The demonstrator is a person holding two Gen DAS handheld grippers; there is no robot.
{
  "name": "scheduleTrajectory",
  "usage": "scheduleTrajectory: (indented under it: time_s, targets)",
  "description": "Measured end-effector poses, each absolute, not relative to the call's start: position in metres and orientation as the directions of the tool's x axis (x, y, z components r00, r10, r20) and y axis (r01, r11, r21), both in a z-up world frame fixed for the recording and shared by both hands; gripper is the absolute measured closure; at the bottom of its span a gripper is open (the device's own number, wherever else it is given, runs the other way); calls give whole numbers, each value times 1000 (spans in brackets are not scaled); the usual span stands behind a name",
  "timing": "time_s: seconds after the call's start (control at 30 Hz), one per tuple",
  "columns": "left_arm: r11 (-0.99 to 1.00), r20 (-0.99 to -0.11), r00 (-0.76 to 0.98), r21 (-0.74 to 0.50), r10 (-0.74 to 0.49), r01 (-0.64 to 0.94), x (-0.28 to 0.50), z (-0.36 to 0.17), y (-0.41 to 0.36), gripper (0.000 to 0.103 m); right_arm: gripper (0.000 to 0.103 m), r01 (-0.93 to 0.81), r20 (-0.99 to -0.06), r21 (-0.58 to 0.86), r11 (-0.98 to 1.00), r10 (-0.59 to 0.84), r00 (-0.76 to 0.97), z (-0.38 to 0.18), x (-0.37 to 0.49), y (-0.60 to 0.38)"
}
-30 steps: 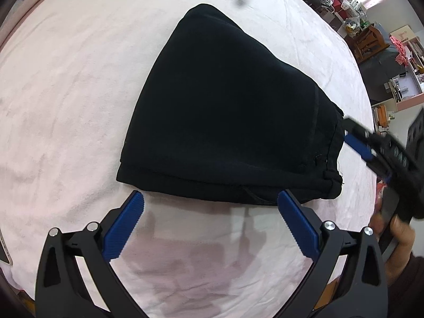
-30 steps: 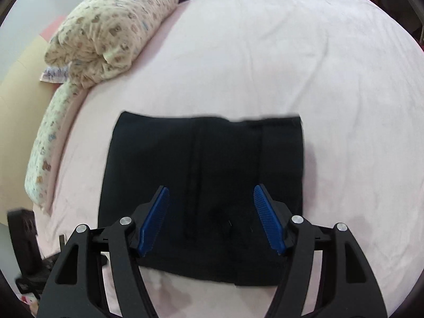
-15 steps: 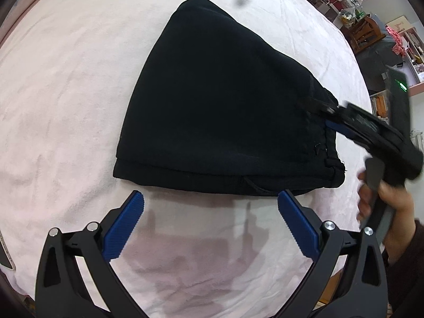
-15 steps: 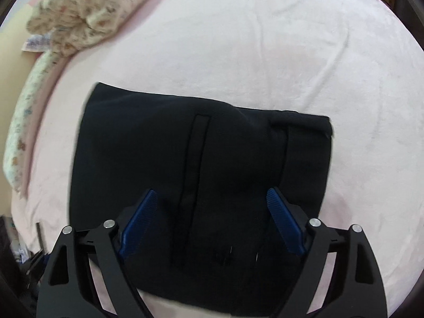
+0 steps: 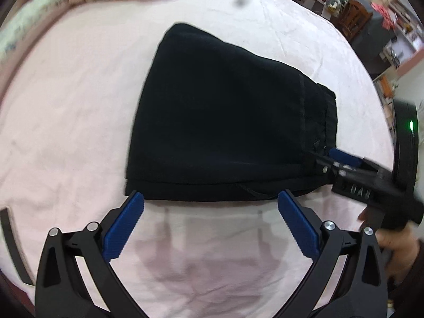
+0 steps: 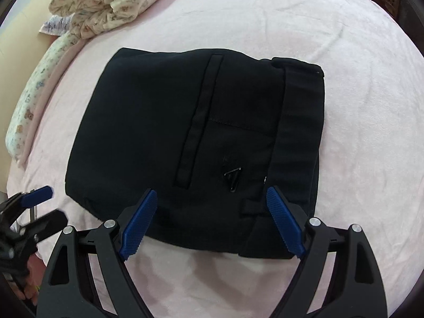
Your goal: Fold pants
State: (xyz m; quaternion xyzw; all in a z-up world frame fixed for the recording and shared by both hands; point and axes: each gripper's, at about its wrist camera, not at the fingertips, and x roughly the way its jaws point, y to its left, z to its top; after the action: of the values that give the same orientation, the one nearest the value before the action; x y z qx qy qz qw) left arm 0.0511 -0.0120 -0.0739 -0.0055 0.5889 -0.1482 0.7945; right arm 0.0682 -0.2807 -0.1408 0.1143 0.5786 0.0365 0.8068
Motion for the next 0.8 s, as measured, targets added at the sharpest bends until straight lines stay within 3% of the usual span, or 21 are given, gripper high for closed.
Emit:
scheduleTrajectory:
  time_s: [0.37,0.8]
  targets:
    - [986,-940,337,7,-50,165,43,-62,3,2,16,92,-923,176,980,132,361,-121,54,-275]
    - [998,-913,407,28,4,52,43,-41,29,2,15,170,-888,84,982,-4,460,-89,38,-282]
